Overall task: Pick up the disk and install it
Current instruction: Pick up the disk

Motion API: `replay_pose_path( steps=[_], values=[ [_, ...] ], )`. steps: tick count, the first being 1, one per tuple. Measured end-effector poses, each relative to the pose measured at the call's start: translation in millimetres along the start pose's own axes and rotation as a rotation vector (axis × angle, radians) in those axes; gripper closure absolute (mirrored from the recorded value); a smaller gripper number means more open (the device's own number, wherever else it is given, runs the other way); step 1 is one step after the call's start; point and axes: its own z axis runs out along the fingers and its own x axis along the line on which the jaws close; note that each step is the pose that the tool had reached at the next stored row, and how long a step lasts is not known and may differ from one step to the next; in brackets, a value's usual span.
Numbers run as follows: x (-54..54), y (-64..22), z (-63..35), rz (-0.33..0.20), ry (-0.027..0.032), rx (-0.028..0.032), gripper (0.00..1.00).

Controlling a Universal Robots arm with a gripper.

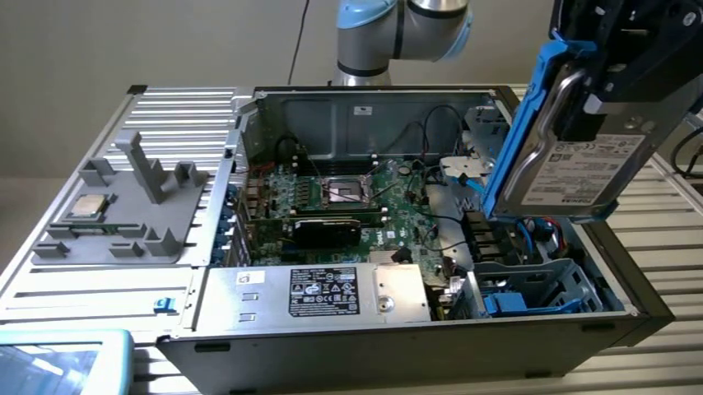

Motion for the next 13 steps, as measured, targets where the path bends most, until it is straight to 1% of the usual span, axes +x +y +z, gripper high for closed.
replay_pose_path(
  steps=[5,9,13],
  values=[
    [11.4,-7.1,0.3,0.0,0.0001,0.0,0.63],
    [18.5,-11.1,0.5,0.0,0.0002,0.0,0.63],
    [21.4,-12.1,2.5,0.0,0.0001,0.0,0.63]
  ],
)
